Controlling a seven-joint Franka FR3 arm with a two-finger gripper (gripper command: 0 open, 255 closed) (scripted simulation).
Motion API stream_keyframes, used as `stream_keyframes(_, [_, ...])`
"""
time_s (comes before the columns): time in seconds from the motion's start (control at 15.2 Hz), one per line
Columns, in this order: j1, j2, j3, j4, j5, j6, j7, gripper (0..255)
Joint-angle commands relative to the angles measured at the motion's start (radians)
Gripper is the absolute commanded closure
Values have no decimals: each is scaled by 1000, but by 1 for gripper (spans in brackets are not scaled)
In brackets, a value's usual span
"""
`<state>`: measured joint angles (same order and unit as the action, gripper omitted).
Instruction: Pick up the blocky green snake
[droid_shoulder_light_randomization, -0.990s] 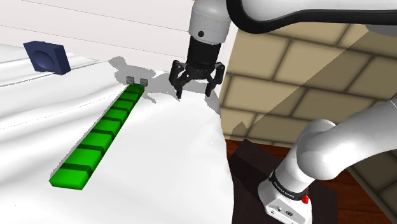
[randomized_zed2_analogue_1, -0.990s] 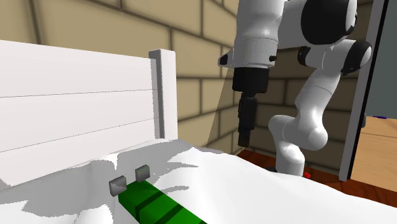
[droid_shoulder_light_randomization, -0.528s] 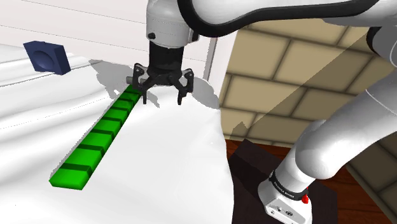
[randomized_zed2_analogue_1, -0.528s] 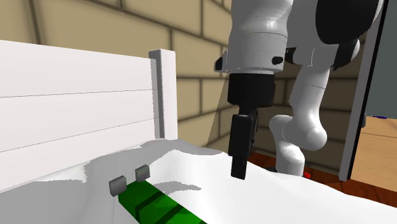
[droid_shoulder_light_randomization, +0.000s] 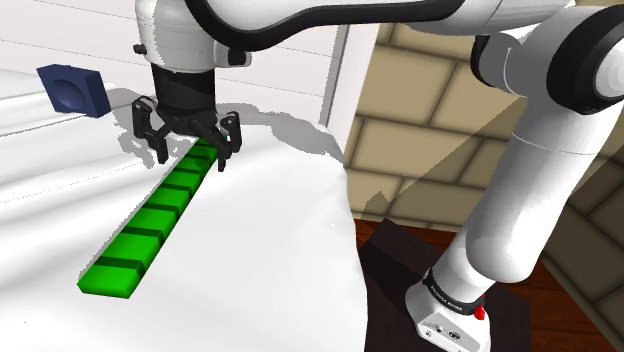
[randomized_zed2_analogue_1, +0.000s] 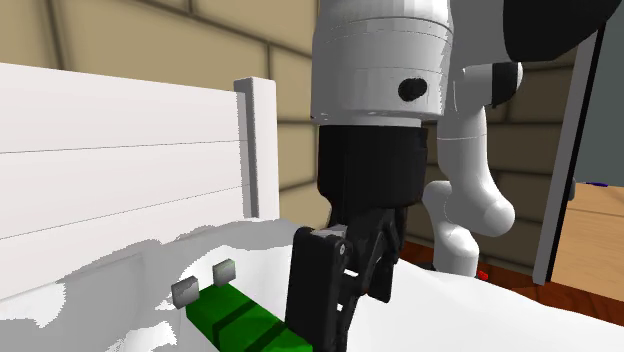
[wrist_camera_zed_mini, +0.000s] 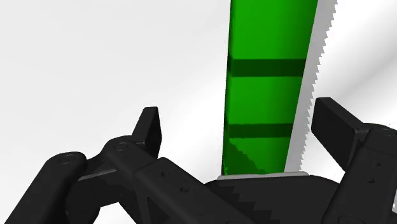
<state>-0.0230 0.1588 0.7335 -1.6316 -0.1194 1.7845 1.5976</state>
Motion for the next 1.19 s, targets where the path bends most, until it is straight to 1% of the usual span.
stream_keyframes(0.0, [51, 113, 0, 115, -71, -30, 103, 0])
stream_keyframes(0.07, [58, 120, -5, 123, -74, -32, 107, 0])
stream_keyframes(0.53, [49, 119, -11, 21, -77, 69, 112, 0])
stream_keyframes(0.66, [49, 119, -11, 21, -77, 70, 112, 0])
stream_keyframes(0.73, [50, 121, -12, 22, -78, 70, 113, 255])
stream_keyframes(1.12, [50, 121, -11, 21, -78, 71, 113, 255])
